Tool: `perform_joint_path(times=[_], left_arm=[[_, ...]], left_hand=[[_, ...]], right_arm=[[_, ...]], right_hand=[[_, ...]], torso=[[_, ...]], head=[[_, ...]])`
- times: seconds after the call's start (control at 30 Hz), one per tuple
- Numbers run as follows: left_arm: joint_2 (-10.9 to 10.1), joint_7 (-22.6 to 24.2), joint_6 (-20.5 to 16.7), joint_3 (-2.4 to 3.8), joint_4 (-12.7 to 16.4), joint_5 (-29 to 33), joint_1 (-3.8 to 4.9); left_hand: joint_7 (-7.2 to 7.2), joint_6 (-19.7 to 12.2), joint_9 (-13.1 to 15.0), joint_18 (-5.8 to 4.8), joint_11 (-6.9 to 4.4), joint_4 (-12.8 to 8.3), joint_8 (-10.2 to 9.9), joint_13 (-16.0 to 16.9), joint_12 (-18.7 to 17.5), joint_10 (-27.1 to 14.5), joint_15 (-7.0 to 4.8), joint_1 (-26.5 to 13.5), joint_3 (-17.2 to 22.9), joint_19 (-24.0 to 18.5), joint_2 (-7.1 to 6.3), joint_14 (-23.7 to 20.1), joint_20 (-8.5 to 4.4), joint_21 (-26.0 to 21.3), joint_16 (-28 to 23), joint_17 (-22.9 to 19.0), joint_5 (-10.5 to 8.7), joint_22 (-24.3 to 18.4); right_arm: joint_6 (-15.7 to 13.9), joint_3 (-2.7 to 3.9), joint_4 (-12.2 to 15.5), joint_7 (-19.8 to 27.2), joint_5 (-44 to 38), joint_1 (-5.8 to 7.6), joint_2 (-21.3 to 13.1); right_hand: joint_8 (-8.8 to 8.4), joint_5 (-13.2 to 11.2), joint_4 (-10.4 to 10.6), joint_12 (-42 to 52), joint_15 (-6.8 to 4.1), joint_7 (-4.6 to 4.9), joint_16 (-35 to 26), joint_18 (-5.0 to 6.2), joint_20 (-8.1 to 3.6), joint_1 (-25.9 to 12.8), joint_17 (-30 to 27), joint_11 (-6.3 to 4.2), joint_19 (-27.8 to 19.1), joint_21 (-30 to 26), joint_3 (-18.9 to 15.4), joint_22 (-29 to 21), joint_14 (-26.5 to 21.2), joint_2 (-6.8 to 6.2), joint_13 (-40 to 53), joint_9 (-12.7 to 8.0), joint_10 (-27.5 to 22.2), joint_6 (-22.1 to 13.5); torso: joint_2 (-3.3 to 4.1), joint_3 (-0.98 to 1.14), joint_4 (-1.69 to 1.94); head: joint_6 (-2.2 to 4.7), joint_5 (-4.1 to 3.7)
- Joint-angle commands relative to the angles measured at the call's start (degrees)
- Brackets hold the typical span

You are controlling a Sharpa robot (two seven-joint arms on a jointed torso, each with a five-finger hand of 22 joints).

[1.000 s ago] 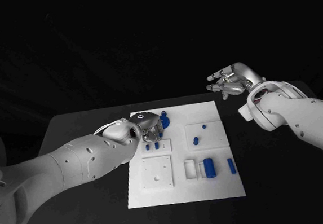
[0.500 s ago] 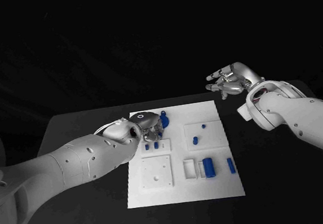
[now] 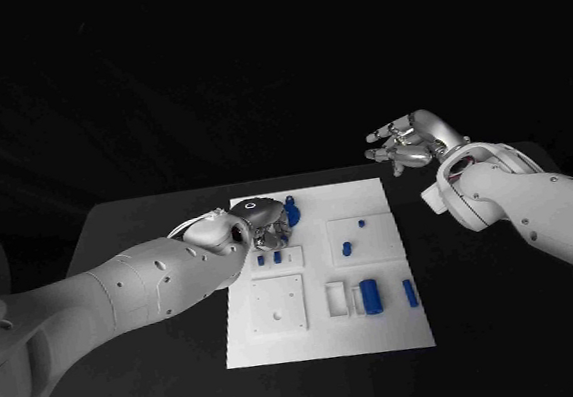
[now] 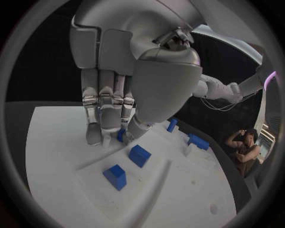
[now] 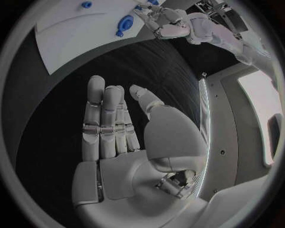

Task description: Assemble the parts on the task board

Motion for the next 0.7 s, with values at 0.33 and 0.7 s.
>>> perform_joint_path(times=[0.33,0.7], left_arm=[[-0.68,-0.99,-3.41,0.60,0.96,3.62,-0.02],[-2.73,0.08,-2.82,3.82,4.05,7.97,-0.01]], left_hand=[[0.15,0.31,-0.14,0.45,0.13,-1.92,0.08,0.11,-0.22,0.41,-0.22,-0.69,2.21,-0.75,0.98,0.18,-0.13,1.60,0.09,0.00,-3.02,1.13],[0.22,0.01,-0.17,0.56,0.24,-2.24,0.08,0.11,-0.22,0.14,-0.17,-0.94,2.77,-0.98,0.70,0.11,-0.09,1.98,0.03,-0.04,-2.90,1.09]], right_arm=[[0.39,0.03,-0.03,0.26,0.01,-0.03,-0.01],[0.41,0.03,-0.09,0.23,0.01,-0.03,-0.11]], right_hand=[[-0.07,0.15,0.16,0.25,0.02,0.05,-0.27,0.80,0.07,-0.16,0.10,0.06,1.97,-0.22,0.06,-0.11,0.52,-0.27,0.06,-0.06,0.07,0.42],[-0.07,0.15,0.16,0.25,0.02,0.05,-0.27,0.80,0.07,-0.16,0.10,0.06,1.97,-0.22,0.06,-0.11,0.52,-0.27,0.06,-0.06,0.07,0.42]], torso=[[-0.04,0.02,0.01],[-0.07,-0.01,0.08]], head=[[0.12,-0.17],[0.38,-0.09]])
